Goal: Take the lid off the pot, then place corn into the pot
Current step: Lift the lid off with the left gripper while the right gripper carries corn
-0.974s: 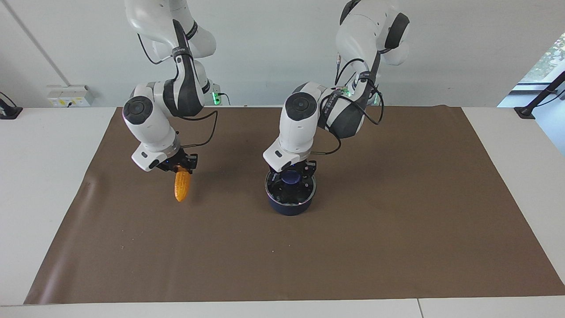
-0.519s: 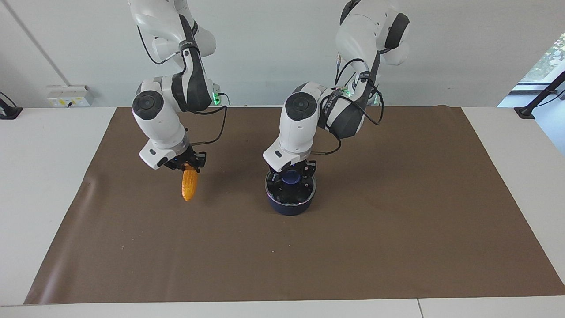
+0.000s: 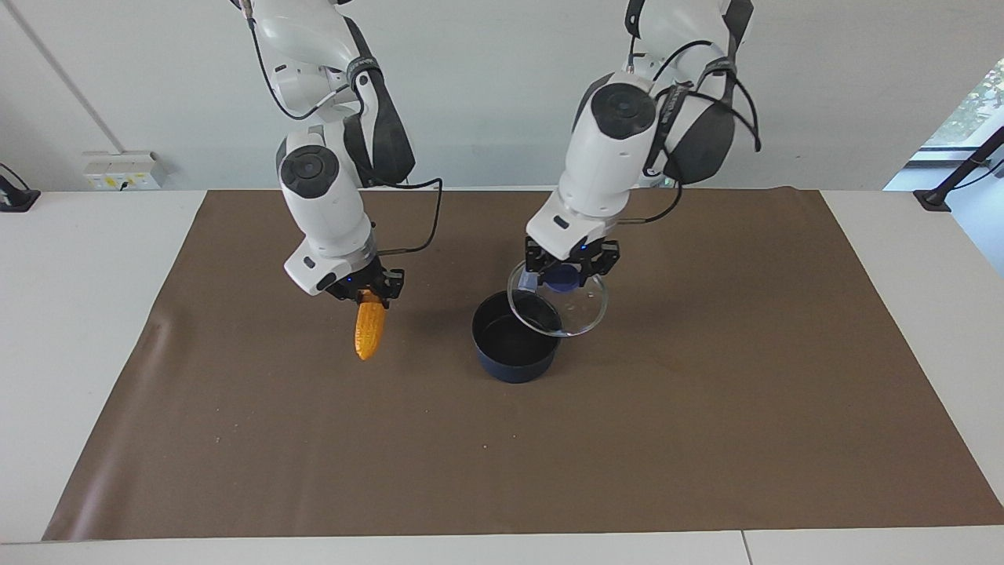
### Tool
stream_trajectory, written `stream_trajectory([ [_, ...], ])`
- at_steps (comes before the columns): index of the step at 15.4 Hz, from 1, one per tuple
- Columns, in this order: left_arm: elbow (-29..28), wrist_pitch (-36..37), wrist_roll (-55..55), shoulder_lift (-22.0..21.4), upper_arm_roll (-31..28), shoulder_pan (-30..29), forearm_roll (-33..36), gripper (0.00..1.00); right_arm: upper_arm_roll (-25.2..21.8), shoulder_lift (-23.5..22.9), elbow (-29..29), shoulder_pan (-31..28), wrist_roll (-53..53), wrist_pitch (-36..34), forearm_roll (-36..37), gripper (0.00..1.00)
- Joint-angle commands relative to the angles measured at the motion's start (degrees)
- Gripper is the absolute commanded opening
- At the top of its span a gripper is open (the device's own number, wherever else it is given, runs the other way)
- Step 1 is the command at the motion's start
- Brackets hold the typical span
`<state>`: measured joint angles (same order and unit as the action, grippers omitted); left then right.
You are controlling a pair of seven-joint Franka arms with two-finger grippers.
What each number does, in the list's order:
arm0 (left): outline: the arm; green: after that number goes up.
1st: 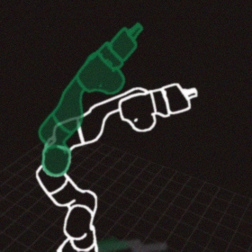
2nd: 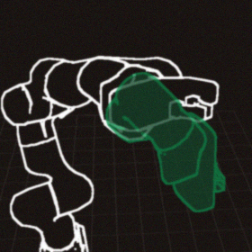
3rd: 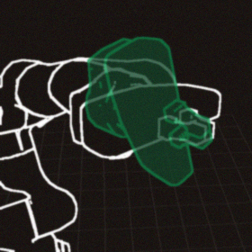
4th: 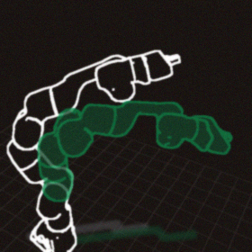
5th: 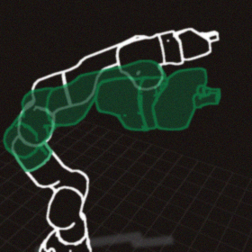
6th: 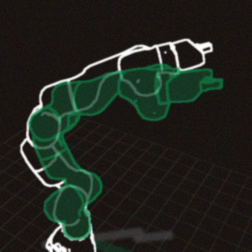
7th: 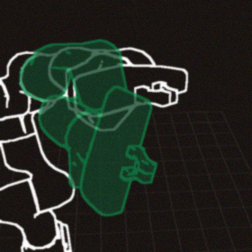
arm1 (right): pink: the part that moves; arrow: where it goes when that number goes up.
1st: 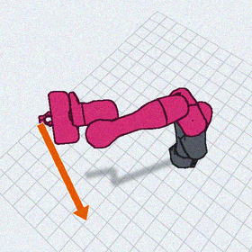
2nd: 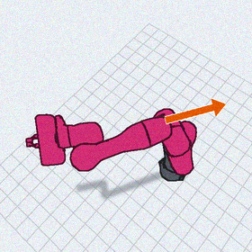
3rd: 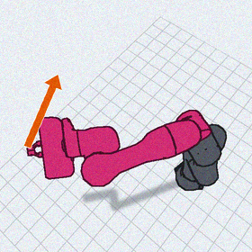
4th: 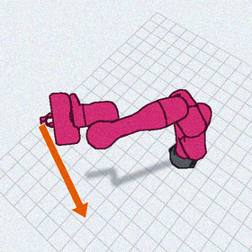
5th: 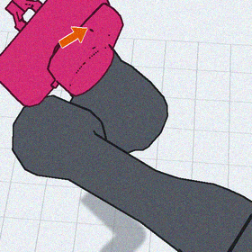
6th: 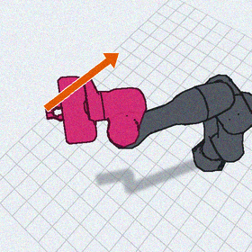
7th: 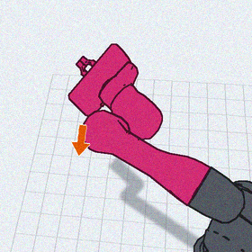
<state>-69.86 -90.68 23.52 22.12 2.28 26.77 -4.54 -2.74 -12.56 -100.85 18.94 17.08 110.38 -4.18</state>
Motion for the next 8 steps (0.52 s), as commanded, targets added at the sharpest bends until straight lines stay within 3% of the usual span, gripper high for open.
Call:
stream_trajectory([
  [1, -2.82, 5.23, -10.46, -3.74, -0.08, -8.81, -1.61, 0.00, 0.28, -3.60, 5.30, 5.21, 8.73, -0.87, -2.06, 0.00],
  [4, -9.48, 3.07, -21.99, -6.38, -0.34, -18.65, -1.44, 0.00, 0.28, -9.66, 13.99, 11.45, 15.77, -1.57, -1.97, 0.00],
  [8, -25.19, -9.03, -30.96, -11.56, -0.43, -26.75, -0.82, 0.00, 0.37, -15.12, 17.00, 17.17, 22.20, 2.18, -1.36, 0.00],
])
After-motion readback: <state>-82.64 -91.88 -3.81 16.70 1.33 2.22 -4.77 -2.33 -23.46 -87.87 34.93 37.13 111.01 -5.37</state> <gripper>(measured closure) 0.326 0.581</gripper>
